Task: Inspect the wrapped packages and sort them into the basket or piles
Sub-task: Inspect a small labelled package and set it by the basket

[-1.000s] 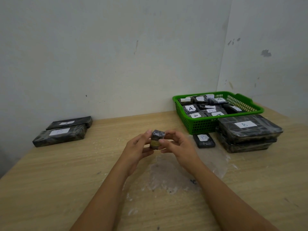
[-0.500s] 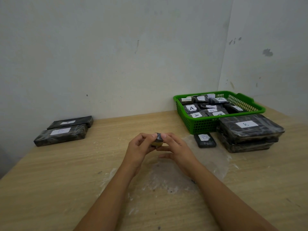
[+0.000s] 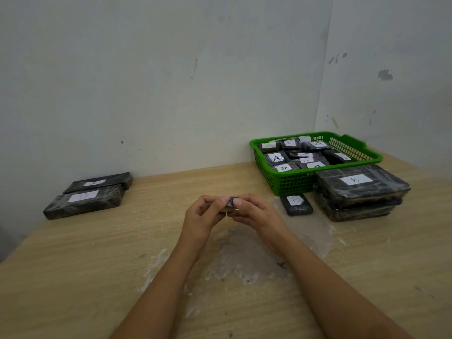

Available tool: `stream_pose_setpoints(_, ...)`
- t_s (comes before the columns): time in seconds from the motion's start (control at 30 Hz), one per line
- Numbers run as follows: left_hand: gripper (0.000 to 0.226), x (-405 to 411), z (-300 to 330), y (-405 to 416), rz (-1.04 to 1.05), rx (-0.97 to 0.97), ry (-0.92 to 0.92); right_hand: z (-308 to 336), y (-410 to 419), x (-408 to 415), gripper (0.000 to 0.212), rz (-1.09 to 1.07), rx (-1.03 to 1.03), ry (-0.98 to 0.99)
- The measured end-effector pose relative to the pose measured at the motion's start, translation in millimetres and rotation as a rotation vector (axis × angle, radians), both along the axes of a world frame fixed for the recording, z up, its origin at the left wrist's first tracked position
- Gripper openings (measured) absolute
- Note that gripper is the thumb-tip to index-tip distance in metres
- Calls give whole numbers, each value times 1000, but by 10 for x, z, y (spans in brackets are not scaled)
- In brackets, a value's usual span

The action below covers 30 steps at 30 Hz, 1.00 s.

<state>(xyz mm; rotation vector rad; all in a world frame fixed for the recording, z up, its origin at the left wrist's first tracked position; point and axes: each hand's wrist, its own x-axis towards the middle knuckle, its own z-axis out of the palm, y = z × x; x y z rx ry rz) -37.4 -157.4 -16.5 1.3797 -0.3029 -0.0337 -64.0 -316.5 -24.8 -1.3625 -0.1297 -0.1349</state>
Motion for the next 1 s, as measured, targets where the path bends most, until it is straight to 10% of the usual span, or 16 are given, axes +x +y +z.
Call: stream_pose_setpoints(1.0, 53, 53, 80, 103, -122, 52, 199, -36, -88, 35, 45, 56, -32, -62)
